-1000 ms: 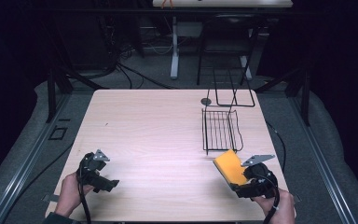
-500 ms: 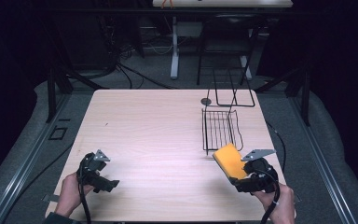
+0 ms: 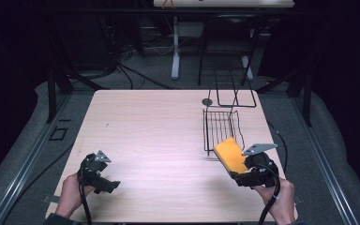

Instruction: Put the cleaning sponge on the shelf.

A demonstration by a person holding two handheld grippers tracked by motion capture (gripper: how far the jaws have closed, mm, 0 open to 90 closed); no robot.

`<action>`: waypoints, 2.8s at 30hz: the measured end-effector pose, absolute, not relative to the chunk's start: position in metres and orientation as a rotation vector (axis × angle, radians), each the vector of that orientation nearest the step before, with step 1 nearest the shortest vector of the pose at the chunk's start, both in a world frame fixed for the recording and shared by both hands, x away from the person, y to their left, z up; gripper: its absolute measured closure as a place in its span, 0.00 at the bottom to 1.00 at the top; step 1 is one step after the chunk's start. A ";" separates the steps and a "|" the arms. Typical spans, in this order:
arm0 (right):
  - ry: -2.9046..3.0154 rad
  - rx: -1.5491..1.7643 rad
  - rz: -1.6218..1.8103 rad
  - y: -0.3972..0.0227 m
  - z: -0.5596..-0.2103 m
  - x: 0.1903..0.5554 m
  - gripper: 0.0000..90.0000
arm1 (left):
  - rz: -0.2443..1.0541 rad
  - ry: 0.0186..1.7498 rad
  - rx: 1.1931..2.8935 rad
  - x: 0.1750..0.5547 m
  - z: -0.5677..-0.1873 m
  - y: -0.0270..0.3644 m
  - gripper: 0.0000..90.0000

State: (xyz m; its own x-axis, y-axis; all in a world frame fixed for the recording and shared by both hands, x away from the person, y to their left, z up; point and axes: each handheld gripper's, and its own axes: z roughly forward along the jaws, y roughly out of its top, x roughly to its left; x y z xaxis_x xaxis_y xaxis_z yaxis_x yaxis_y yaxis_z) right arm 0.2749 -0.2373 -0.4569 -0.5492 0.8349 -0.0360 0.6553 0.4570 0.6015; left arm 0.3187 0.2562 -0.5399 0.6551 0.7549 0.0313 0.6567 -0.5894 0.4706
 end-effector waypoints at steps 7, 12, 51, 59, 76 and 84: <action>2.372 1.268 0.778 -0.236 -0.453 0.283 0.31 | 0.315 1.101 2.456 0.318 -0.540 0.256 0.00; 2.354 1.289 0.809 -0.238 -0.451 0.293 0.31 | 0.320 1.096 2.459 0.318 -0.540 0.255 0.00; 2.277 1.355 0.780 -0.235 -0.462 0.338 0.32 | 0.319 1.096 2.460 0.318 -0.540 0.255 0.00; 2.245 1.382 0.801 -0.235 -0.465 0.345 0.32 | 0.323 1.093 2.463 0.318 -0.540 0.255 0.00; 2.227 1.400 0.783 -0.229 -0.474 0.364 0.32 | 0.316 1.086 2.467 0.317 -0.541 0.254 0.00; 2.223 1.419 0.771 -0.226 -0.479 0.372 0.32 | 0.315 1.087 2.469 0.317 -0.541 0.254 0.00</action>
State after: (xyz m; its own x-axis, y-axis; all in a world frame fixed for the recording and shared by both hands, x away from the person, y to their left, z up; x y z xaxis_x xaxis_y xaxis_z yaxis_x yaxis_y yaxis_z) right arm 0.3720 -0.2260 -0.4789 -0.4106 0.9113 -0.0315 0.6960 0.3355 0.6349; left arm 0.3174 0.2537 -0.5408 0.6683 0.7430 0.0362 0.6471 -0.6046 0.4644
